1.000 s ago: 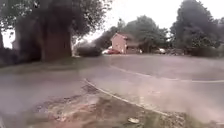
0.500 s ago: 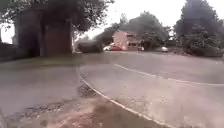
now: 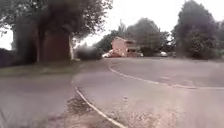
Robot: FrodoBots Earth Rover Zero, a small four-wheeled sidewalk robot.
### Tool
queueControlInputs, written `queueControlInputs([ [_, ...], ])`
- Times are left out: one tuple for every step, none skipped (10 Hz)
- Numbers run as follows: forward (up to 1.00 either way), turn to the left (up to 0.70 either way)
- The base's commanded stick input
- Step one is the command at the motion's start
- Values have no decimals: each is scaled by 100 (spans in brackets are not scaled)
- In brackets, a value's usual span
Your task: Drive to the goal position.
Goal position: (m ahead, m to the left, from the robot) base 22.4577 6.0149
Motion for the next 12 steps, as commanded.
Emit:
queueControlInputs([
  [70,0],
  [70,0],
  [70,0],
  [70,0],
  [70,0],
  [70,0],
  [70,0],
  [70,0],
  [70,0],
  [70,0],
  [70,0],
  [70,0],
])
